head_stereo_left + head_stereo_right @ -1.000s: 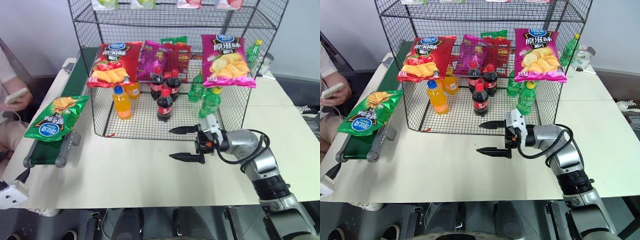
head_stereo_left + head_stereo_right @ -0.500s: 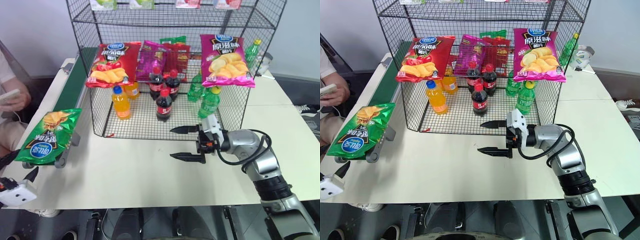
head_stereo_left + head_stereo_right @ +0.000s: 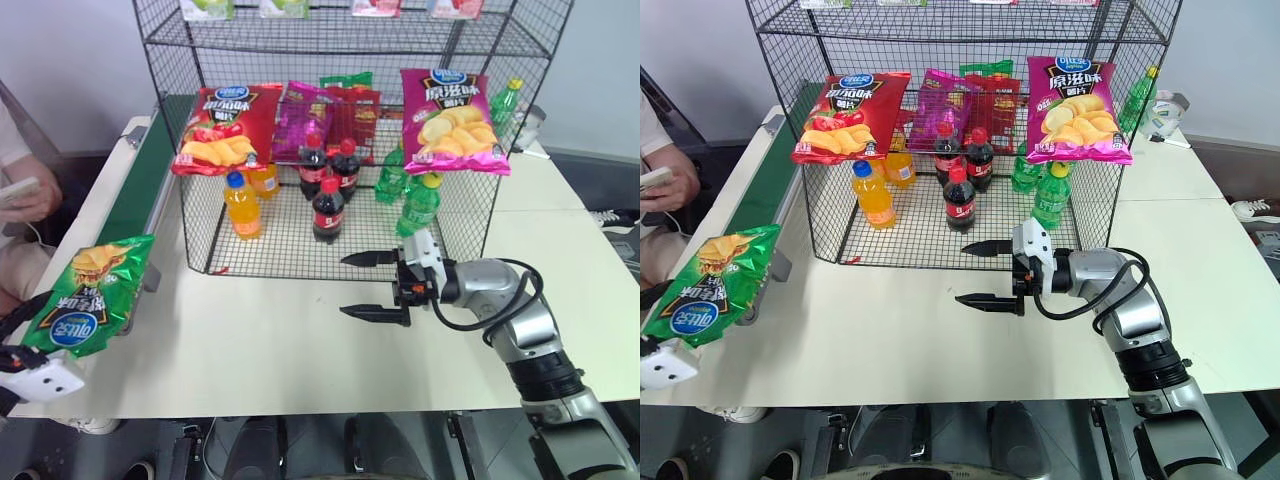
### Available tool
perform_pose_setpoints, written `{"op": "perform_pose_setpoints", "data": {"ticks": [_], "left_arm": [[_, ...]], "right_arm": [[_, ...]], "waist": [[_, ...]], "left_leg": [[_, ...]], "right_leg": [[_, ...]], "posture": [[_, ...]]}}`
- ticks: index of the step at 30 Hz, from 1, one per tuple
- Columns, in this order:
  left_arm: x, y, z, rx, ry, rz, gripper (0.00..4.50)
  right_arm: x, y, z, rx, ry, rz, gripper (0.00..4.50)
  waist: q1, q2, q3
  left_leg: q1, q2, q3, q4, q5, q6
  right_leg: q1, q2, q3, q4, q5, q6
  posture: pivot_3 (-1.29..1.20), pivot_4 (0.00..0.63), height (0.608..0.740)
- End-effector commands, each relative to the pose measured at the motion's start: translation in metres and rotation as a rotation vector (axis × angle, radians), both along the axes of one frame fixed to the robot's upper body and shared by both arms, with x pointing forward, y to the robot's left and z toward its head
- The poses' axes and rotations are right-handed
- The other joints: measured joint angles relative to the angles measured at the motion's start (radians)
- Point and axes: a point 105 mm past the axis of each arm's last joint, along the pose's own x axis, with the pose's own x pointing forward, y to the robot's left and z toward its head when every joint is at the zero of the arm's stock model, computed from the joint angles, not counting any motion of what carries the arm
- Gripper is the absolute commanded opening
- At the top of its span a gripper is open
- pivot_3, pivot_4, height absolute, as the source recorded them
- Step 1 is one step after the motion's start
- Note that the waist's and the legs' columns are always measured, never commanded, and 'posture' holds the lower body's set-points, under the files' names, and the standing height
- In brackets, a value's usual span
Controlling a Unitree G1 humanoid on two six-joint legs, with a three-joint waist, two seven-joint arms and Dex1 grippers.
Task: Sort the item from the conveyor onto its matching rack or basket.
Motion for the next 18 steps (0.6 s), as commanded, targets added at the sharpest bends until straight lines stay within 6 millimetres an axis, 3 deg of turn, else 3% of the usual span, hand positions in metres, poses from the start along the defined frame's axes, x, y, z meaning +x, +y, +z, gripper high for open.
{"op": "perform_pose_setpoints", "data": {"ticks": [1,7,12,16,18], "left_arm": [[0.003,-0.003,0.008,-0.019,-0.02,-0.017,3.13],[0.006,-0.006,0.012,-0.032,-0.026,-0.028,0.06],[0.005,-0.014,0.027,-0.127,-0.051,-0.073,0.06],[0.0,-0.027,0.06,-0.434,-0.023,-0.146,0.06],[-0.007,-0.039,0.08,-0.711,0.056,-0.192,0.06]], "right_arm": [[-0.002,0.0,0.012,0.013,-0.06,0.003,4.5],[-0.001,-0.001,0.012,0.011,-0.064,-0.005,4.5],[0.0,0.0,0.011,0.01,-0.069,-0.006,4.5],[0.002,0.0,0.01,0.01,-0.073,-0.007,4.5],[0.003,-0.001,0.011,0.017,-0.073,-0.01,4.5]], "waist": [[-0.001,0.0,0.0],[0.0,0.0,0.0],[0.0,0.0,0.0],[-0.001,0.0,0.0],[-0.002,0.0,0.0]], "left_leg": [[0.0,0.0,0.0,0.0,0.0,0.0],[0.0,0.0,0.0,0.0,0.0,0.0],[0.0,0.0,0.0,0.001,0.0,0.0],[0.0,0.0,0.0,0.001,0.0,0.0],[0.0,0.0,0.0,0.001,0.0,0.0]], "right_leg": [[0.0,0.0,0.0,0.0,0.0,0.0],[0.0,0.0,0.0,0.0,0.0,0.0],[0.0,0.0,0.0,0.001,0.0,0.0],[0.0,0.0,0.0,0.001,0.0,0.0],[0.0,0.0,0.0,0.001,0.0,0.0]], "posture": [[0.0,0.15,0.739],[0.0,0.15,0.739],[0.0,0.15,0.739],[0.0,0.15,0.739],[0.0,0.15,0.739]]}}
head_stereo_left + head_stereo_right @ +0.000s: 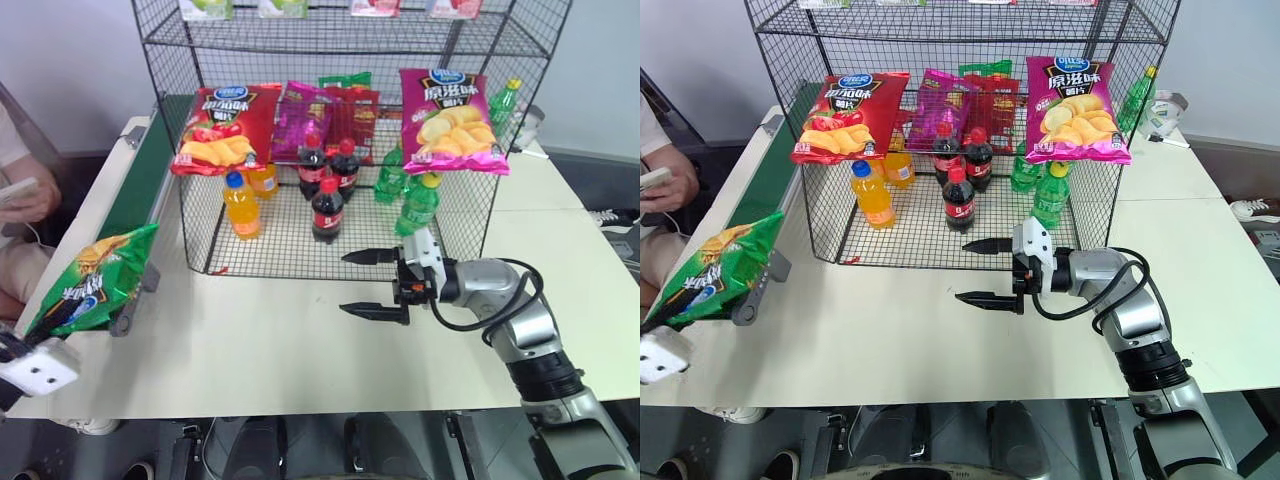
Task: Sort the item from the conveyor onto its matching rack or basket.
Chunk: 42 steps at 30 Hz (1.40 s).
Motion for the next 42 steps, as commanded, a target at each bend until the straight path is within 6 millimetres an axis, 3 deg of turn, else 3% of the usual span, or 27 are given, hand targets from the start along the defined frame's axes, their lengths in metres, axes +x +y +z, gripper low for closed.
{"op": "perform_pose_setpoints", "data": {"ticks": [1,9,11,15,17,23,31,42], "left_arm": [[-0.009,-0.019,0.049,-0.417,0.073,-0.117,0.06],[-0.058,-0.077,0.095,-1.032,0.531,-0.459,0.06],[-0.059,-0.088,0.094,-1.107,0.62,-0.495,0.06],[-0.039,-0.139,0.089,-1.299,0.731,-0.758,0.06],[-0.032,-0.151,0.085,-1.35,0.773,-0.834,0.06],[-0.017,-0.165,0.075,-1.438,0.897,-0.984,0.06],[-0.001,-0.184,0.068,-1.441,1.02,-1.118,0.06],[0.018,-0.201,0.049,-1.355,1.106,-1.148,0.06]], "right_arm": [[0.002,0.0,0.011,0.026,-0.047,0.002,4.5],[0.001,-0.005,0.019,0.084,0.036,0.026,4.5],[-0.005,-0.007,0.024,0.118,0.112,0.053,4.5],[-0.017,-0.019,0.037,0.221,0.349,0.107,4.5],[-0.019,-0.023,0.044,0.257,0.414,0.118,4.5],[-0.037,-0.026,0.057,0.32,0.539,0.191,4.5],[-0.044,-0.006,0.061,0.316,0.537,0.227,4.5],[-0.06,0.012,0.069,0.31,0.624,0.353,4.5]], "waist": [[-0.002,-0.001,0.0],[-0.01,0.001,0.001],[-0.002,0.002,0.002],[0.018,0.005,0.002],[0.025,0.005,0.002],[0.024,0.005,0.002],[0.027,0.004,0.002],[0.03,0.004,0.002]], "left_leg": [[0.0,0.0,0.0,0.0,0.0,0.0],[0.001,0.0,-0.001,0.002,0.0,0.0],[0.002,-0.001,-0.001,0.003,0.0,0.0],[0.003,-0.002,-0.002,0.005,0.0,0.001],[0.004,-0.002,-0.003,0.006,0.0,0.001],[0.002,-0.001,-0.002,0.004,0.0,0.001],[0.002,0.0,-0.002,0.006,0.0,0.001],[0.001,0.0,-0.002,0.006,0.0,0.001]], "right_leg": [[0.0,0.0,0.0,0.0,0.0,0.0],[0.003,0.001,-0.001,-0.001,0.0,0.0],[0.005,0.001,-0.001,-0.001,0.0,0.0],[0.007,0.002,-0.002,0.0,0.0,0.0],[0.009,0.002,-0.002,-0.001,0.0,0.0],[0.005,0.005,0.0,-0.001,0.0,0.0],[0.005,0.007,0.0,0.0,0.0,0.0],[0.005,0.007,0.0,0.0,0.0,0.001]], "posture": [[0.0,0.15,0.739],[0.0,0.15,0.739],[0.0,0.15,0.739],[0.0,0.15,0.739],[0.0,0.15,0.739],[0.0,0.15,0.739],[0.0,0.15,0.739],[0.0,0.15,0.739]]}}
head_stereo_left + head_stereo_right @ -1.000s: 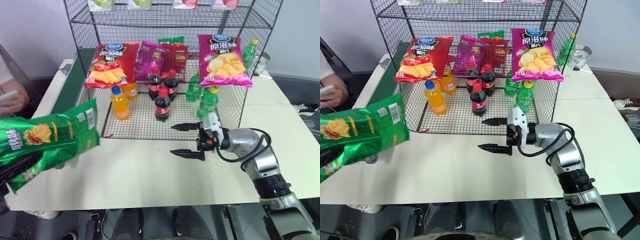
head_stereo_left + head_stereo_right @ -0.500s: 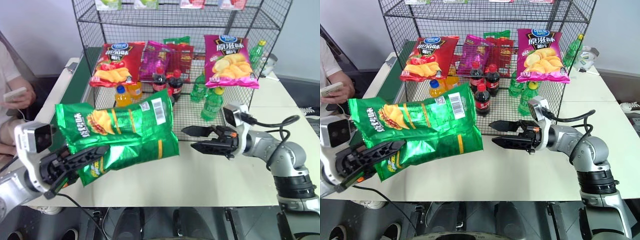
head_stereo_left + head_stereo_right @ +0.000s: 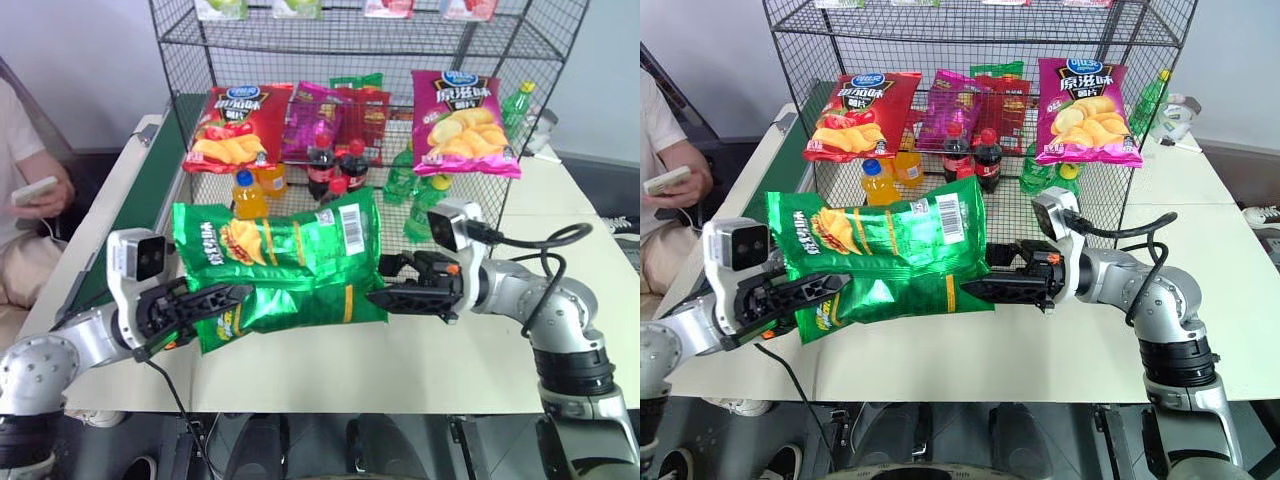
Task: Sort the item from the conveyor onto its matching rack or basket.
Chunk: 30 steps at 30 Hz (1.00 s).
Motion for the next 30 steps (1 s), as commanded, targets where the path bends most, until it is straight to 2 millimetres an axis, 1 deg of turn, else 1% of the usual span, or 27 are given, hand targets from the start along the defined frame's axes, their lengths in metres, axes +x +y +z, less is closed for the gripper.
{"op": "perform_pose_setpoints", "data": {"ticks": [1,3,6,7,9,10,13,14,16,18,21,24,26,27,28,30], "left_arm": [[-0.001,-0.009,-0.005,0.035,-0.043,-0.042,0.06],[0.001,-0.013,-0.007,0.031,-0.054,-0.046,0.06],[0.004,-0.014,-0.007,0.021,-0.064,-0.033,0.06],[0.005,-0.014,-0.007,0.016,-0.068,-0.027,0.02],[0.005,-0.014,-0.007,0.017,-0.073,-0.026,0.0],[0.005,-0.014,-0.007,0.018,-0.074,-0.027,0.0],[0.005,-0.014,-0.008,0.024,-0.077,-0.023,0.0],[0.006,-0.014,-0.009,0.028,-0.077,-0.022,0.0],[0.007,-0.014,-0.011,0.041,-0.08,-0.011,0.0],[0.011,-0.013,-0.013,0.055,-0.062,0.011,0.0],[0.015,-0.008,-0.015,0.071,-0.039,0.036,0.87],[0.019,0.001,-0.014,0.087,-0.067,0.105,2.32],[0.02,0.013,-0.014,0.104,-0.094,0.167,3.32],[0.021,0.019,-0.014,0.114,-0.106,0.203,3.82],[0.022,0.028,-0.016,0.142,-0.125,0.256,4.25],[0.022,0.039,-0.019,0.18,-0.149,0.323,4.25]], "right_arm": [[-0.012,0.01,0.007,0.004,-0.017,0.073,4.5],[-0.014,0.012,0.001,-0.033,-0.025,0.085,4.5],[-0.014,0.014,-0.004,-0.058,-0.021,0.082,4.5],[-0.015,0.014,-0.005,-0.07,-0.023,0.084,4.24],[-0.015,0.014,-0.009,-0.087,-0.022,0.078,3.61],[-0.013,0.015,-0.009,-0.083,-0.017,0.071,3.16],[-0.01,0.015,-0.01,-0.086,-0.017,0.057,1.65],[-0.009,0.016,-0.011,-0.087,-0.019,0.054,1.07],[-0.008,0.016,-0.011,-0.093,-0.024,0.047,0.06],[-0.006,0.016,-0.011,-0.093,-0.027,0.042,0.02],[-0.005,0.014,-0.013,-0.1,-0.043,0.034,0.0],[-0.002,0.012,-0.013,-0.111,-0.084,-0.002,0.0],[0.005,0.01,-0.013,-0.149,-0.175,-0.075,0.0],[0.006,0.008,-0.017,-0.2,-0.236,-0.091,0.0],[0.013,0.005,-0.022,-0.283,-0.374,-0.158,0.0],[0.021,0.0,-0.026,-0.382,-0.561,-0.215,0.0]], "waist": [[0.0,0.0,0.0],[-0.001,0.0,0.0],[-0.003,0.0,0.0],[-0.002,0.0,0.0],[-0.001,0.0,0.0],[-0.001,0.0,0.0],[-0.001,0.0,0.0],[-0.002,0.0,0.0],[-0.002,0.0,0.0],[-0.001,0.0,0.0],[-0.002,0.0,0.0],[-0.003,0.0,0.0],[-0.004,0.0,0.0],[-0.004,0.0,0.0],[-0.003,0.0,0.0],[-0.002,0.0,0.0]], "left_leg": [[0.0,0.0,0.0,0.0,0.0,0.0],[0.0,0.0,0.0,0.0,0.0,0.0],[0.0,0.0,0.0,0.0,0.0,0.0],[0.0,0.0,0.0,0.0,0.0,0.0],[0.0,0.0,0.0,0.0,0.0,0.0],[0.0,0.0,0.0,0.0,0.0,0.0],[0.0,0.0,0.0,0.0,0.0,0.0],[0.0,0.0,0.0,0.0,0.0,0.0],[0.0,0.0,0.0,0.0,0.0,0.0],[0.0,0.0,0.0,0.0,0.0,0.0],[0.0,0.0,0.0,0.0,0.0,0.0],[0.0,0.0,0.0,0.0,0.0,0.0],[0.0,0.0,0.0,0.0,0.0,0.0],[0.0,0.0,0.0,-0.001,0.0,0.0],[-0.001,0.0,0.0,-0.001,0.0,0.0],[-0.002,0.0,0.0,-0.001,0.0,0.0]], "right_leg": [[0.0,0.0,0.0,0.0,0.0,0.0],[0.0,0.0,0.0,0.0,0.0,0.0],[0.0,0.0,0.0,0.0,0.0,0.0],[0.0,0.0,0.0,0.0,0.0,0.0],[0.0,0.0,0.0,0.0,0.0,0.0],[0.0,0.0,0.0,0.0,0.0,0.0],[0.0,-0.001,0.0,0.0,0.0,0.0],[0.0,-0.001,0.0,0.0,0.0,0.0],[0.0,-0.001,0.0,0.0,0.0,0.0],[0.0,-0.001,0.0,0.0,0.0,0.0],[0.0,-0.001,0.0,0.0,0.0,0.0],[-0.001,-0.001,0.0,0.0,0.0,0.0],[-0.001,-0.001,0.0,0.0,0.0,0.0],[-0.001,-0.001,0.0,0.0,0.0,0.0],[-0.001,-0.001,0.0,0.0,0.0,0.0],[-0.003,-0.001,0.0,-0.001,0.0,0.0]], "posture": [[0.0,0.15,0.739],[0.0,0.15,0.739],[0.0,0.15,0.739],[0.0,0.15,0.739],[0.0,0.15,0.739],[0.0,0.15,0.739],[0.0,0.15,0.739],[0.0,0.15,0.739],[0.0,0.15,0.739],[0.0,0.15,0.739],[0.0,0.15,0.739],[0.0,0.15,0.739],[0.0,0.15,0.739],[0.0,0.15,0.739],[0.0,0.15,0.739],[0.0,0.15,0.739]]}}
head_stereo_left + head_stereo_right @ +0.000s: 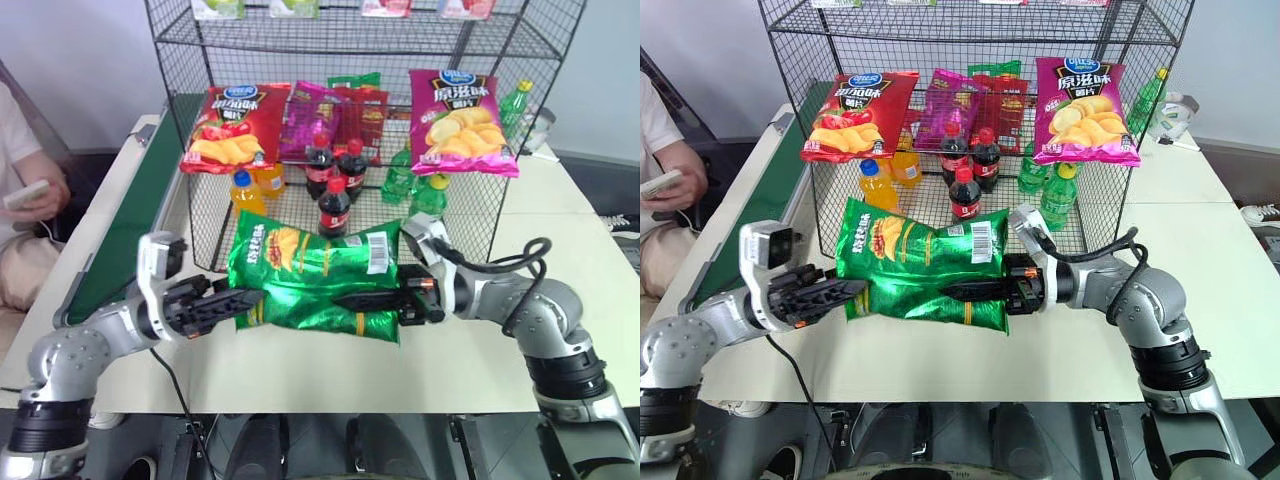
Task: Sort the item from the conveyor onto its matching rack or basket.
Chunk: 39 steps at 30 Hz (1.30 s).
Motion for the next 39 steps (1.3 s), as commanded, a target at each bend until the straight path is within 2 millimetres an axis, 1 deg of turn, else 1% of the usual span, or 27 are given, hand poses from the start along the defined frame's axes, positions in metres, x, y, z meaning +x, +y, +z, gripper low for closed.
{"op": "perform_pose_setpoints", "data": {"ticks": [1,3,4,5,6,7,9,11,14,15,16,18,21,22,23,27,29,32,36,39], "left_arm": [[0.002,0.022,0.005,0.057,-0.084,0.121,4.25],[0.008,0.036,0.007,0.097,-0.157,0.237,4.25],[0.009,0.043,0.009,0.107,-0.181,0.285,4.25],[0.01,0.047,0.011,0.112,-0.196,0.314,4.25],[0.013,0.052,0.014,0.137,-0.249,0.37,4.25],[0.015,0.055,0.017,0.15,-0.281,0.414,4.25],[0.019,0.06,0.022,0.179,-0.354,0.487,4.25],[0.021,0.06,0.02,0.223,-0.38,0.511,4.25],[0.025,0.056,0.019,0.253,-0.419,0.52,4.25],[0.029,0.054,0.02,0.255,-0.431,0.529,4.25],[0.031,0.052,0.02,0.257,-0.436,0.526,4.25],[0.035,0.048,0.021,0.268,-0.461,0.524,4.25],[0.036,0.043,0.017,0.276,-0.47,0.52,4.25],[0.035,0.041,0.015,0.281,-0.471,0.516,4.25],[0.035,0.04,0.014,0.271,-0.465,0.515,4.25],[0.033,0.036,0.011,0.272,-0.466,0.516,4.25],[0.033,0.036,0.01,0.272,-0.464,0.527,4.25],[0.033,0.034,0.008,0.276,-0.464,0.536,4.25],[0.031,0.028,0.004,0.273,-0.456,0.525,4.25],[0.029,0.026,0.003,0.266,-0.453,0.528,4.25]], "right_arm": [[0.006,-0.004,0.009,-0.133,-0.387,-0.038,0.0],[0.01,-0.006,0.029,-0.115,-0.573,-0.087,0.0],[0.011,-0.009,0.042,-0.129,-0.743,-0.112,0.0],[0.011,-0.011,0.048,-0.142,-0.855,-0.122,0.0],[0.008,-0.011,0.056,-0.143,-0.958,-0.133,0.0],[0.004,-0.01,0.062,-0.138,-1.039,-0.149,0.0],[0.005,-0.01,0.069,-0.161,-1.126,-0.204,0.0],[0.009,-0.011,0.076,-0.219,-1.277,-0.24,0.0],[0.031,-0.02,0.091,-0.296,-1.437,-0.37,0.0],[0.045,-0.026,0.105,-0.354,-1.526,-0.473,0.0],[0.057,-0.033,0.113,-0.422,-1.579,-0.565,0.0],[0.072,-0.041,0.12,-0.533,-1.669,-0.683,0.0],[0.087,-0.045,0.121,-0.621,-1.688,-0.788,0.0],[0.093,-0.047,0.123,-0.659,-1.723,-0.816,0.0],[0.101,-0.047,0.12,-0.688,-1.707,-0.83,0.0],[0.123,-0.044,0.105,-0.734,-1.623,-0.828,0.0],[0.133,-0.044,0.102,-0.753,-1.603,-0.835,0.0],[0.146,-0.05,0.097,-0.816,-1.562,-0.839,0.0],[0.161,-0.05,0.102,-0.812,-1.506,-0.897,0.0],[0.165,-0.047,0.106,-0.786,-1.472,-0.939,0.0]], "waist": [[0.001,0.0,0.0],[0.001,0.0,0.0],[0.002,0.0,0.0],[0.002,0.0,0.0],[0.002,0.0,0.0],[0.003,0.0,0.0],[0.003,-0.001,0.0],[0.003,-0.001,0.0],[0.001,-0.001,0.0],[0.0,-0.001,0.0],[0.0,0.0,0.0],[0.0,-0.001,0.0],[0.001,-0.001,-0.001],[-0.001,-0.001,-0.001],[-0.002,-0.001,-0.001],[-0.006,-0.001,-0.001],[-0.004,-0.001,-0.001],[-0.004,-0.001,0.0],[-0.004,-0.001,-0.001],[-0.004,-0.001,-0.001]], "left_leg": [[-0.001,0.0,0.0,0.0,0.0,0.0],[-0.004,0.0,0.0,0.001,0.0,0.0],[-0.004,0.0,0.0,0.001,0.0,0.0],[-0.005,0.0,0.0,0.001,0.0,0.0],[-0.007,0.0,0.0,0.001,0.0,0.0],[-0.007,0.0,0.0,0.001,0.0,0.0],[-0.008,0.0,0.0,0.001,0.0,0.0],[-0.008,0.0,0.0,0.002,0.0,0.0],[-0.008,0.0,0.0,0.003,0.0,-0.001],[-0.008,0.0,0.0,0.003,0.001,-0.001],[-0.007,0.0,0.0,0.003,0.001,-0.001],[-0.008,-0.001,0.0,0.004,0.001,-0.002],[-0.008,0.0,0.0,0.002,0.004,-0.006],[-0.009,0.0,0.0,0.002,0.004,-0.007],[-0.011,0.0,0.001,0.002,0.004,-0.007],[-0.013,0.0,0.002,0.003,0.005,-0.007],[-0.013,0.0,0.002,0.003,0.004,-0.007],[-0.012,0.0,0.002,0.004,0.003,-0.005],[-0.013,0.0,0.002,0.005,0.003,-0.004],[-0.013,0.0,0.002,0.005,0.003,-0.005]], "right_leg": [[-0.001,0.0,0.0,0.0,0.0,0.0],[-0.003,0.0,0.0,0.0,0.0,0.0],[-0.004,0.0,0.0,0.001,0.0,0.0],[-0.005,0.0,0.0,0.001,0.0,0.0],[-0.006,0.0,0.0,0.001,0.0,0.0],[-0.006,0.0,-0.001,0.001,0.0,0.0],[-0.007,-0.001,-0.001,0.0,0.0,0.0],[-0.007,-0.001,-0.001,0.0,0.0,0.0],[-0.007,-0.001,-0.001,0.001,0.0,0.0],[-0.007,-0.001,-0.001,0.002,0.0,0.0],[-0.006,-0.001,-0.001,0.002,0.0,0.0],[-0.008,-0.001,-0.001,0.004,0.0,0.0],[-0.009,0.0,0.0,0.003,0.0,0.0],[-0.009,0.0,0.0,0.003,0.0,0.0],[-0.011,0.0,0.0,0.003,0.0,0.0],[-0.014,0.001,0.002,0.005,0.0,0.0],[-0.014,0.001,0.002,0.006,0.0,0.0],[-0.014,0.001,0.002,0.007,0.0,0.0],[-0.014,0.001,0.002,0.007,0.0,0.0],[-0.014,0.001,0.002,0.008,0.0,0.0]], "posture": [[0.0,0.15,0.739],[0.0,0.15,0.739],[0.0,0.15,0.739],[0.0,0.15,0.739],[0.0,0.15,0.739],[0.0,0.15,0.739],[0.0,0.15,0.739],[0.0,0.15,0.739],[0.0,0.15,0.739],[0.0,0.15,0.739],[0.0,0.15,0.739],[0.0,0.15,0.739],[0.0,0.15,0.739],[0.0,0.15,0.739],[0.0,0.15,0.739],[0.0,0.15,0.739],[0.0,0.15,0.739],[0.0,0.15,0.739],[0.0,0.15,0.739],[0.0,0.15,0.739]]}}
